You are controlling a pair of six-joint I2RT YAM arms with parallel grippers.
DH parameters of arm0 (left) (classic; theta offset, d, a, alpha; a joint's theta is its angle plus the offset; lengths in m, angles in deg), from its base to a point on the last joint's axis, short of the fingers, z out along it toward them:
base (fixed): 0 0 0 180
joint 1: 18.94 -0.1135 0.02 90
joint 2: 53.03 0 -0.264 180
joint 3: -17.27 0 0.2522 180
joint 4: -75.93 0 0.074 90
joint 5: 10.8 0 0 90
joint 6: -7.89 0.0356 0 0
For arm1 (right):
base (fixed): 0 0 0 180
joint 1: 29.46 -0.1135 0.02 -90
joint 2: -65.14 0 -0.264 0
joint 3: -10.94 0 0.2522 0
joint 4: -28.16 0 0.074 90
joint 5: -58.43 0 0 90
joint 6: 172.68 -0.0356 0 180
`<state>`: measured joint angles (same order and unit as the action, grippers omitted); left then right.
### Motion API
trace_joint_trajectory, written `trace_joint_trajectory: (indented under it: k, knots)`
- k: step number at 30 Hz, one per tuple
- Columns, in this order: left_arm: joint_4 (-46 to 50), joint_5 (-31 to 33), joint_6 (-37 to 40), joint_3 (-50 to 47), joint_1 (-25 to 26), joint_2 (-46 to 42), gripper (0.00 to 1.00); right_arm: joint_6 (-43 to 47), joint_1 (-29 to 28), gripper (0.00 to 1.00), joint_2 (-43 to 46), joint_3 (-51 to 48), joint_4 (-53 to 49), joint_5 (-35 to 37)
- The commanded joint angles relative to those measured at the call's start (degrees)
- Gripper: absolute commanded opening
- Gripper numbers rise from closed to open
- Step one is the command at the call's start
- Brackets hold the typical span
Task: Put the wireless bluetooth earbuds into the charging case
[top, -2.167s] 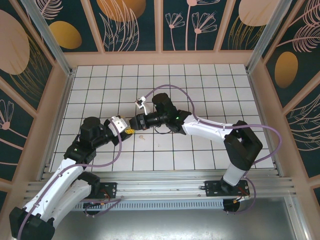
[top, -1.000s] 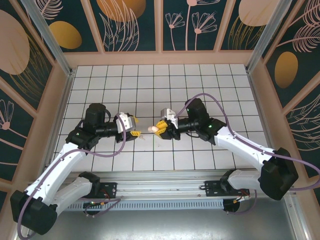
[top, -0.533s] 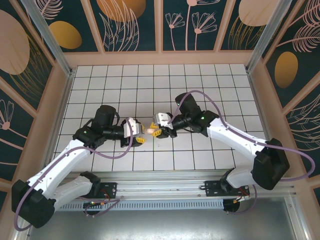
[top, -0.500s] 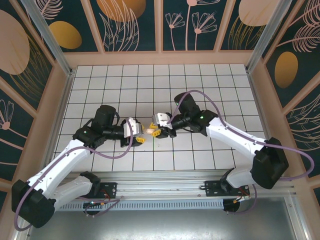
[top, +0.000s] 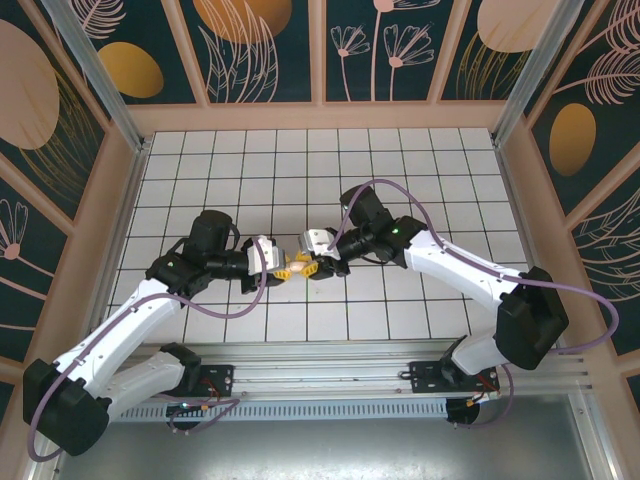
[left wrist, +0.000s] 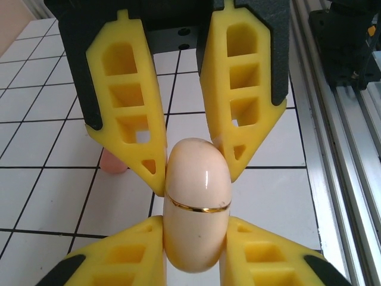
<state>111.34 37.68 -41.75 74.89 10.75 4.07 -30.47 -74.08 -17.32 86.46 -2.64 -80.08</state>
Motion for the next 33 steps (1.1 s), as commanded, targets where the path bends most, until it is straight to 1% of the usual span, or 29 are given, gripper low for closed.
trace_joint_trajectory:
  k: [1, 5, 8, 10, 15, 19, 22, 24, 28, 33]
  knots:
    - [-0.5, -1.3, 0.5, 1.1, 0.8, -0.6, 0.19, 0.7, -0.2, 0.26, -0.1, 1.6, 1.4, -0.6]
    - [-4.6, -1.7, -2.1, -0.9, 0.9, -2.7, 0.14, -0.5, -0.1, 0.26, 0.9, 0.1, 4.1, -0.2]
    - [-7.6, -1.4, -3.5, -2.7, 0.8, -4.5, 0.10, -2.7, 0.8, 0.28, 2.8, -2.3, 8.1, -1.2]
    - [-9.8, -1.7, -5.3, -3.8, 0.9, -5.0, 0.08, -5.5, 2.1, 0.32, 5.1, -5.1, 12.4, -2.3]
    - [-17.5, -3.2, -12.9, -7.4, 0.9, -4.9, 0.07, -13.2, 5.3, 0.48, 12.6, -14.4, 24.8, -4.9]
    - [-24.5, -5.6, -19.1, -10.0, 0.9, -4.7, 0.08, -20.5, 6.6, 0.54, 18.7, -22.5, 37.2, -7.0]
    - [-28.8, -6.7, -22.9, -11.6, 0.9, -4.5, 0.09, -24.6, 6.7, 0.55, 20.6, -26.2, 43.2, -7.6]
    - [-30.6, -7.8, -24.0, -12.2, 1.0, -4.5, 0.09, -26.3, 6.8, 0.56, 20.4, -26.9, 44.9, -8.0]
    - [-31.5, -9.7, -24.5, -12.1, 1.0, -3.7, 0.10, -28.3, 6.7, 0.56, 18.9, -26.5, 47.5, -9.0]
    - [-34.1, -11.6, -26.6, -12.1, 1.0, -3.0, 0.10, -28.9, 5.8, 0.54, 16.0, -24.0, 48.2, -10.9]
